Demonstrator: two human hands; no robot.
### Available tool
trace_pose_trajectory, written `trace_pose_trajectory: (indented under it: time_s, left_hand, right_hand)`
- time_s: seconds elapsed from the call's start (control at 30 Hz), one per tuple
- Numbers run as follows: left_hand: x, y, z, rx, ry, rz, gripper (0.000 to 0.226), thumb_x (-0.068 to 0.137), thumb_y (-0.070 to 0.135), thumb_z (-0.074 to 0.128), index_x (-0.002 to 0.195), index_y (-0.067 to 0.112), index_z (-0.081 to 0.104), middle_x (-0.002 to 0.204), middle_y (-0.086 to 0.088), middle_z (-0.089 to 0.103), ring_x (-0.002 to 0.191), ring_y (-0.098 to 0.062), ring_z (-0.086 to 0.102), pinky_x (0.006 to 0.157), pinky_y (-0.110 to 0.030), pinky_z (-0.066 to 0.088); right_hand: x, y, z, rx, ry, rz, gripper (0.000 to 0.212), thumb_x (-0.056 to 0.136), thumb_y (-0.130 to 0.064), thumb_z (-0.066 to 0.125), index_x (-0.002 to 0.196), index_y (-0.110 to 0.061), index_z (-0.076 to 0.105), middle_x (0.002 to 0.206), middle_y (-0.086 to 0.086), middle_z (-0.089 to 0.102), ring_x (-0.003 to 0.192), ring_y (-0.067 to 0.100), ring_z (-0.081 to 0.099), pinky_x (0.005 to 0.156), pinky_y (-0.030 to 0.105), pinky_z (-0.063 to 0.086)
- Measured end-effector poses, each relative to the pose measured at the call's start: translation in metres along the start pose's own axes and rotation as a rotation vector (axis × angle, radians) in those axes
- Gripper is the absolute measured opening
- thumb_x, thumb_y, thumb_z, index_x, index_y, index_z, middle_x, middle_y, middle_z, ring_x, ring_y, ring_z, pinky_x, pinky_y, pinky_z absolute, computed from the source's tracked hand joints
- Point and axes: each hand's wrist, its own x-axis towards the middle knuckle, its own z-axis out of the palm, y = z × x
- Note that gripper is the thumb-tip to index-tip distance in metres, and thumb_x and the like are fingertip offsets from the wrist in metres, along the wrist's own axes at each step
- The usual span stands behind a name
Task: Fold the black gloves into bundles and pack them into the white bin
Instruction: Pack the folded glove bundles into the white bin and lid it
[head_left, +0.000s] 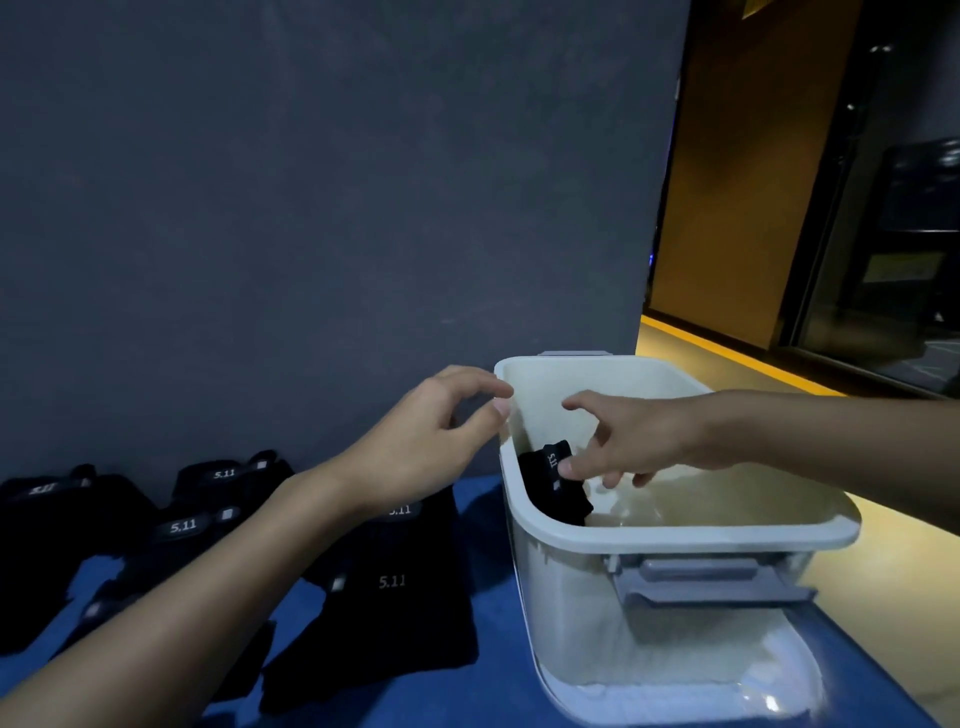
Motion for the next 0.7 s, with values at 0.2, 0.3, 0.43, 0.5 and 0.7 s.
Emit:
trace_pose_trajectory:
  time_s: [0.2, 0.3, 0.43, 0.5, 0.7]
  left_hand:
    - [-0.047, 0.015, -0.037, 0.071, 0.079, -0.062, 0.016, 0.098, 0.026, 0.059, 0.108, 0.033, 0.069, 0.11, 0.014, 0.068, 0.096, 0.0, 0.067, 0.089, -0.024, 0.052]
    - [-0.08, 0.018, -0.056, 0.104, 0.104, -0.113, 0.016, 0.097, 0.025, 0.059, 0.108, 0.031, 0.07, 0.092, 0.017, 0.07, 0.073, -0.004, 0.067, 0.066, -0.021, 0.051]
    - [-0.124, 0.015, -0.076, 0.175, 0.183, -0.149, 0.016, 0.097, 0.025, 0.061, 0.109, 0.027, 0.072, 0.099, 0.01, 0.072, 0.084, -0.006, 0.07, 0.077, -0.02, 0.054]
    - [-0.145, 0.011, -0.081, 0.191, 0.199, -0.172, 0.015, 0.096, 0.02, 0.062, 0.106, 0.025, 0.072, 0.096, 0.01, 0.073, 0.08, 0.004, 0.066, 0.07, -0.01, 0.047]
    - [-0.202, -0.013, -0.097, 0.282, 0.305, -0.248, 0.019, 0.093, 0.02, 0.066, 0.106, 0.034, 0.068, 0.105, 0.025, 0.066, 0.1, 0.016, 0.057, 0.083, 0.0, 0.037]
  right_hand:
    - [-0.038, -0.045, 0.003, 0.064, 0.161, -0.211, 0.037, 0.09, -0.037, 0.064, 0.124, -0.024, 0.056, 0.098, 0.003, 0.066, 0.084, 0.013, 0.059, 0.07, 0.023, 0.046]
    - [-0.051, -0.073, 0.019, 0.126, 0.214, -0.371, 0.018, 0.089, -0.031, 0.067, 0.103, -0.02, 0.069, 0.089, -0.005, 0.065, 0.077, 0.007, 0.057, 0.066, 0.015, 0.044]
    - [-0.063, -0.11, 0.04, 0.168, 0.293, -0.517, 0.011, 0.088, -0.021, 0.069, 0.096, -0.014, 0.073, 0.078, -0.01, 0.063, 0.065, -0.001, 0.053, 0.058, 0.007, 0.04]
    - [-0.068, -0.125, 0.055, 0.168, 0.282, -0.549, 0.011, 0.087, -0.02, 0.069, 0.095, -0.014, 0.073, 0.077, -0.007, 0.065, 0.069, 0.003, 0.055, 0.065, 0.015, 0.042]
    - [-0.069, -0.153, 0.118, 0.137, 0.045, -0.6, 0.014, 0.087, -0.025, 0.069, 0.098, -0.015, 0.072, 0.084, -0.004, 0.069, 0.073, 0.006, 0.059, 0.07, 0.021, 0.049]
